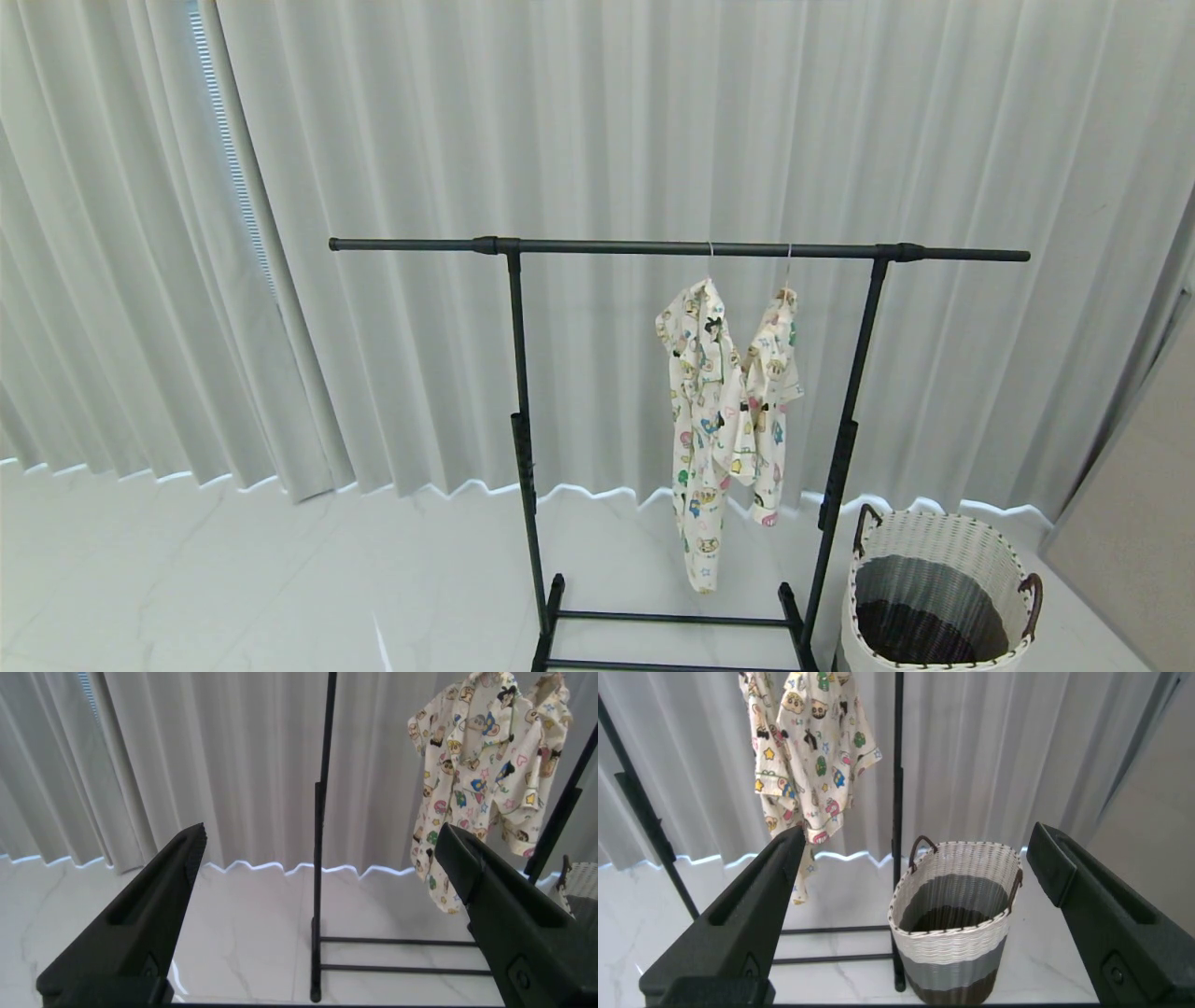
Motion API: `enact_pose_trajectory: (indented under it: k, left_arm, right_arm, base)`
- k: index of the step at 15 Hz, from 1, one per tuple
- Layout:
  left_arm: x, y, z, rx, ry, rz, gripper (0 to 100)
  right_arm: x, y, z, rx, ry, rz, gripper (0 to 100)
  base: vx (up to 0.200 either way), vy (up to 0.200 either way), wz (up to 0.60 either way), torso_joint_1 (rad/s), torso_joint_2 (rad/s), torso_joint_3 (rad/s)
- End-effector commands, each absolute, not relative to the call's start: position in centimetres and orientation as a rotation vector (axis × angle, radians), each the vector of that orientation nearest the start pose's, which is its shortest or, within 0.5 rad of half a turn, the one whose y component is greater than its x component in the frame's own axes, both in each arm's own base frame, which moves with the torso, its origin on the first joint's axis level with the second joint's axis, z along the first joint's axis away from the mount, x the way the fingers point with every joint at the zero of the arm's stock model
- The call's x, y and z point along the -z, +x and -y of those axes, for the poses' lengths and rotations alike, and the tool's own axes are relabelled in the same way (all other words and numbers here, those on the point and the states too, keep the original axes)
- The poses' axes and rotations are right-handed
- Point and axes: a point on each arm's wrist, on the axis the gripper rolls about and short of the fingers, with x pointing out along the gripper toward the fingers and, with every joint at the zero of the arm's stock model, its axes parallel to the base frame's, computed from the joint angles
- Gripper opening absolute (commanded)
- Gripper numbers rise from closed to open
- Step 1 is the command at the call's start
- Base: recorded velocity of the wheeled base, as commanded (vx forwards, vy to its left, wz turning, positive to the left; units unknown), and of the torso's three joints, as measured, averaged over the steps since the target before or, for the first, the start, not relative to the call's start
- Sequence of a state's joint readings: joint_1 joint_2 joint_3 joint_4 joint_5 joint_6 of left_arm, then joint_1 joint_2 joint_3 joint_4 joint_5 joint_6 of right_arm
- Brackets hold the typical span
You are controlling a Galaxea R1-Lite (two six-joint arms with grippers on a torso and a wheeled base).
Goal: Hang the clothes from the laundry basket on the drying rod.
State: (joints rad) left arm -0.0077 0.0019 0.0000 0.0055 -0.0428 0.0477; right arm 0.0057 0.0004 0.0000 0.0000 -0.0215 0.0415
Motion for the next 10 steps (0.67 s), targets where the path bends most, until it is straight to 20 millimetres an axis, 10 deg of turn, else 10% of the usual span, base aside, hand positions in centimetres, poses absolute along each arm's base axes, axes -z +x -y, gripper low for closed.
enact_pose_trajectory:
  k: [1, 10]
  left_arm:
    - [-7.49, -2.27, 0.08, 0.051, 0.047, -0.006, 100]
    - [-7.50, -2.27, 0.08, 0.051, 0.047, -0.005, 100]
  right_arm:
    - [-7.55, -2.28, 0.06, 0.015, 0.041, 0.000, 100]
    - [-7.55, -2.28, 0.06, 0.015, 0.041, 0.000, 100]
  base:
    - [0.000, 0.000, 0.00, 0.000, 0.00, 0.000]
    - [0.000, 0.000, 0.00, 0.000, 0.00, 0.000]
